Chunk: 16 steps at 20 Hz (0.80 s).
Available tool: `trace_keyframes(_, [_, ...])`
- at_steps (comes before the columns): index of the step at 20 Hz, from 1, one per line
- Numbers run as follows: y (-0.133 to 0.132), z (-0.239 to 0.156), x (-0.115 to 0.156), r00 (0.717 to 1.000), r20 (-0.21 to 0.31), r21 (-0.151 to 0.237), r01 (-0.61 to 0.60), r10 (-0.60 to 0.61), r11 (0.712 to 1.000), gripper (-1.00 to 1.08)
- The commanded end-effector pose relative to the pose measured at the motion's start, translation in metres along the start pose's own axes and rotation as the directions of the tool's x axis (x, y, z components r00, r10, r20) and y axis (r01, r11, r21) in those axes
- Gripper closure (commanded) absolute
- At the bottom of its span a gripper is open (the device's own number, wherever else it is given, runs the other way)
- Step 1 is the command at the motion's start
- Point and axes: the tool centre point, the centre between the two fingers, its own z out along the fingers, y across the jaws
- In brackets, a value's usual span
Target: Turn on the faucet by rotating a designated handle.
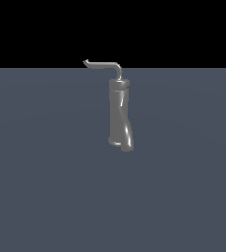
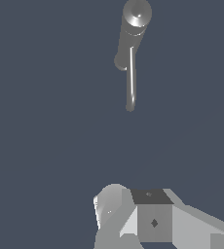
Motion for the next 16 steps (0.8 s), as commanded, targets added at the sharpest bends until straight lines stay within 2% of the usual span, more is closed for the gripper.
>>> trace_keyframes(1, [0.000, 0.000, 0.000, 1.000, 0.000, 0.000, 0.000, 0.000, 1.000, 1.08])
trace_keyframes(9, [0.013, 0.005, 0.008, 0.998, -0.005, 0.022, -0.056, 0.056, 0.998, 1.08])
trace_keyframes(16, [0.013, 0.005, 0.010, 0.998, -0.005, 0.022, -0.066, 0.066, 0.998, 1.08])
